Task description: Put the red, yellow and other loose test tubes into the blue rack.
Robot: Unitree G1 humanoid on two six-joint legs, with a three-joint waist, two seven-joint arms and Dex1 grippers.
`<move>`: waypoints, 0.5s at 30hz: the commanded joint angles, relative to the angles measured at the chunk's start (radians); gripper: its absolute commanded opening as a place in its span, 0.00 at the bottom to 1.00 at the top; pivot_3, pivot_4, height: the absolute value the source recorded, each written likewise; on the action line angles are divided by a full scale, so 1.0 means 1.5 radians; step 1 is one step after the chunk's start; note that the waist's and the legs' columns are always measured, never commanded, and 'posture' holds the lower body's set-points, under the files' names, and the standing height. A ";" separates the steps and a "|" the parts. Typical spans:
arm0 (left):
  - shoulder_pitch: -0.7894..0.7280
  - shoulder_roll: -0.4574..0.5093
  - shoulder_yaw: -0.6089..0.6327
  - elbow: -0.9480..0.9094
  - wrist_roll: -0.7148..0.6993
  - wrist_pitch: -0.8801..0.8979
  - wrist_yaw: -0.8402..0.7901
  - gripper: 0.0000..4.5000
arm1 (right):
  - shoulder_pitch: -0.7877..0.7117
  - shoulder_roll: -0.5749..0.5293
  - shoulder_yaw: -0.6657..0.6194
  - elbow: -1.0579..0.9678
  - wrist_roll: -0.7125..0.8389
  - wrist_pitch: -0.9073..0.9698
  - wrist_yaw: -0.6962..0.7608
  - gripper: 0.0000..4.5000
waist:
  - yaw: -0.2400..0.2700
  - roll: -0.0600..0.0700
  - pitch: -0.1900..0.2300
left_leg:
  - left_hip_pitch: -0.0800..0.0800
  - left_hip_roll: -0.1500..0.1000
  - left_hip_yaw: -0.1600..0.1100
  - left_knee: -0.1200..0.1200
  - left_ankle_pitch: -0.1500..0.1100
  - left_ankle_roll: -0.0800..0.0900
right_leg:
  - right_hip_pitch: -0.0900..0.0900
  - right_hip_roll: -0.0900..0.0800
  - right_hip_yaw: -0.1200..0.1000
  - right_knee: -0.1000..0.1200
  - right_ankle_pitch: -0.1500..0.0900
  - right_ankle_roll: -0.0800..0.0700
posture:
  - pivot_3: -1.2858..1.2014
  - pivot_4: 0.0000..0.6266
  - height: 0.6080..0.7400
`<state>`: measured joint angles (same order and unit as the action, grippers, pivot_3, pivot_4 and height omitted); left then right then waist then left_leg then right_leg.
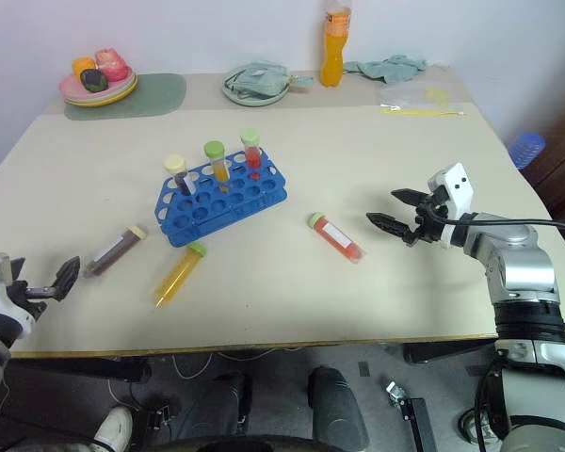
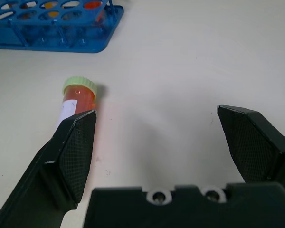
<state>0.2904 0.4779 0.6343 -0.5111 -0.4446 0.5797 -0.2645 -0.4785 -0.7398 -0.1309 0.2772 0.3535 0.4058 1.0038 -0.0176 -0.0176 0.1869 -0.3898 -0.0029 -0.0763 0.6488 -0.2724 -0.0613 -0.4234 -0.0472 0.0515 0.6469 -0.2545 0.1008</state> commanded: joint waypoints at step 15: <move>-0.054 0.009 -0.049 -0.027 0.011 -0.032 -0.027 0.99 | -0.056 -0.008 0.021 -0.083 -0.026 0.077 -0.060 1.00 | 0.000 0.000 0.000 | 0.000 0.000 0.000 0.000 0.000 0.000 | 0.000 0.000 0.000 0.000 0.000 0.000 | 0.52 0.24 1.00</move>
<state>0.2176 0.4731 0.5775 -0.5064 -0.4260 0.5559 -0.2884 -0.5364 -0.7391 -0.0864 0.2091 0.3111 0.4937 0.9317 -0.0174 -0.0176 0.1870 -0.3898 -0.0029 -0.0764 0.6491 -0.2724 -0.0614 -0.4234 -0.0472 0.0515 0.6471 -0.2544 0.1009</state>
